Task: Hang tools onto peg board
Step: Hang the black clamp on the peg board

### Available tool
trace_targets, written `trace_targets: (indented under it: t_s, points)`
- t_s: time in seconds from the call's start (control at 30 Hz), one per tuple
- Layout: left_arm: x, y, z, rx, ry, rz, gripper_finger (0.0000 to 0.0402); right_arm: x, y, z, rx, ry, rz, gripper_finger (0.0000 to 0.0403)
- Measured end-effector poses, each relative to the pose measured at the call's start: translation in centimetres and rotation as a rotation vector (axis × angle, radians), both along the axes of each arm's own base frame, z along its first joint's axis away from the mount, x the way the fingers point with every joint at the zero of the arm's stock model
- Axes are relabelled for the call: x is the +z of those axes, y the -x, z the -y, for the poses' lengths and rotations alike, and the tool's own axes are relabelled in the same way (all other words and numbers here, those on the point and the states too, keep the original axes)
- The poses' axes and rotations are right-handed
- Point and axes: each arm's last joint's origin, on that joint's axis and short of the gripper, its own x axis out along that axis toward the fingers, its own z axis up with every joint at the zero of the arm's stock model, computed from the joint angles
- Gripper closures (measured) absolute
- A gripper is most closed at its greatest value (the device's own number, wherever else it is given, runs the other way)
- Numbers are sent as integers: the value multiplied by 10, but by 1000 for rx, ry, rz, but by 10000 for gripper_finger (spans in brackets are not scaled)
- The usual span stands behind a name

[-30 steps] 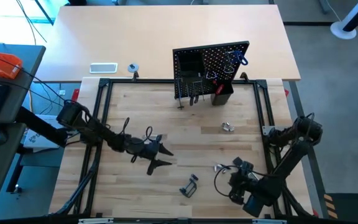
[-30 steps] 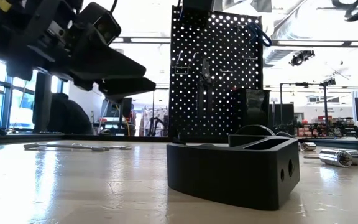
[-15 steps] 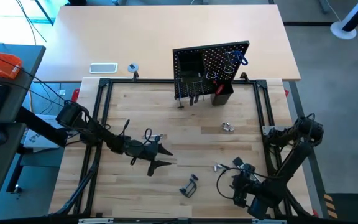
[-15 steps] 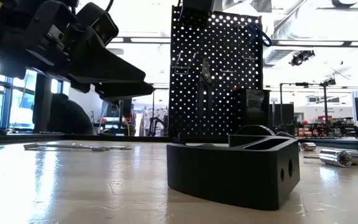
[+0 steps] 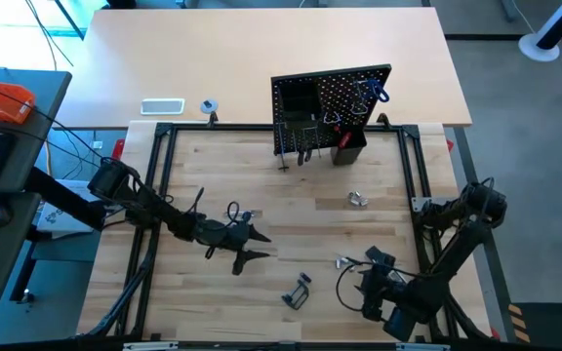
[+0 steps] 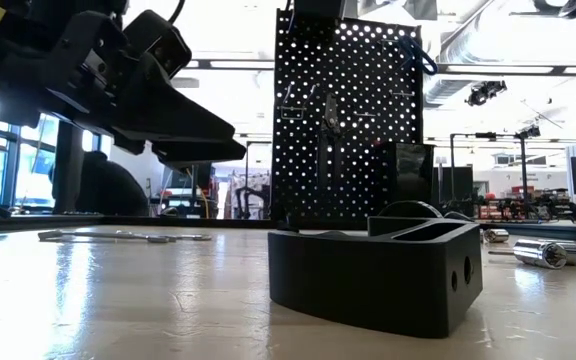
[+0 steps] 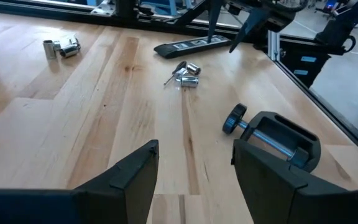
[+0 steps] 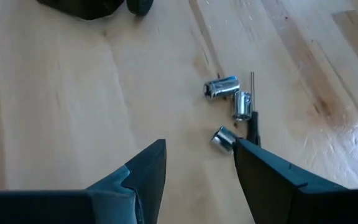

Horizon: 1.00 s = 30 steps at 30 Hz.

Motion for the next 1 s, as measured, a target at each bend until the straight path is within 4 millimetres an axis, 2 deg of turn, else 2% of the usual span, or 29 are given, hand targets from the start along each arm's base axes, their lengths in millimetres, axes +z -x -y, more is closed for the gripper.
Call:
trace_targets:
  t_s: [0.3,0.63,1.0]
  points:
    - [0,0,0,3,8,-4,202,1,-23,8,102,58,-21,217]
    - [0,0,0,3,7,-5,202,7,-67,14,328,73,35,217]
    - [0,0,0,4,13,-5,202,11,-107,40,535,44,8,217]
